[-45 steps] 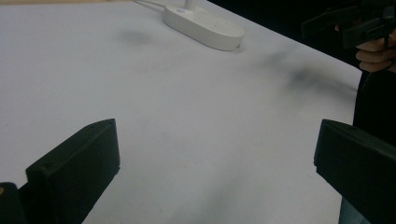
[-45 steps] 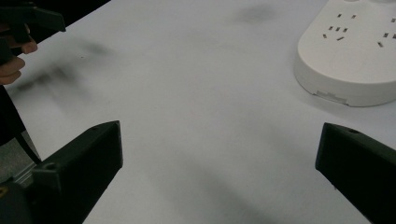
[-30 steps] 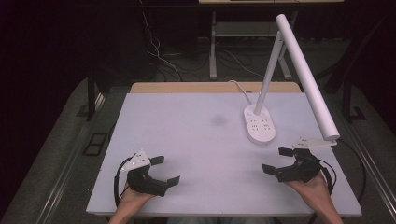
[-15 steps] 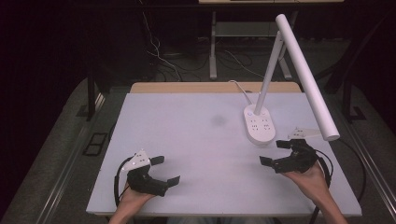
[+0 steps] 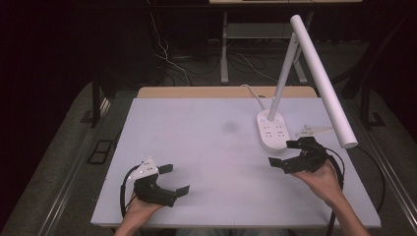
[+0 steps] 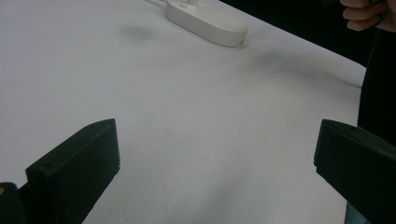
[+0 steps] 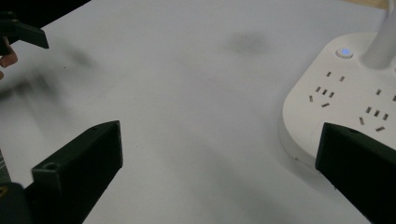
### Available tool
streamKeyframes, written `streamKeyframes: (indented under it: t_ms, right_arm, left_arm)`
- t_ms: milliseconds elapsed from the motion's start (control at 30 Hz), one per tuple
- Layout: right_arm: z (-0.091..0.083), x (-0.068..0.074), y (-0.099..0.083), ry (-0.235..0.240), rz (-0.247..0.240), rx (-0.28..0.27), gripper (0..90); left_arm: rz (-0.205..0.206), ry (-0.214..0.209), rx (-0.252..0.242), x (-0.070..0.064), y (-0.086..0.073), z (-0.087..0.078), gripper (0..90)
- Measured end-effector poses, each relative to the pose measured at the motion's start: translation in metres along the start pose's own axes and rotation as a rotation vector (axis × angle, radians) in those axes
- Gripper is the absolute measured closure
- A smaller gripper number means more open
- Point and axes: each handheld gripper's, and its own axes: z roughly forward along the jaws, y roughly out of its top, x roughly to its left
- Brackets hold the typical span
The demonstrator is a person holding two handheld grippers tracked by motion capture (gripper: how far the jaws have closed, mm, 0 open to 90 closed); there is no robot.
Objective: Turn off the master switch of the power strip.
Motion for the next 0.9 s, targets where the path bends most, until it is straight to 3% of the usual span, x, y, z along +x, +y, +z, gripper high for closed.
streamKeyframes:
  t_ms: [900]
  right_arm:
    - [0.025,-0.006,0.039,-0.01,-0.038,0.04,3.3]
  left_arm:
    - [0.008,-0.002,0.012,0.003,0.0,0.001,0.0]
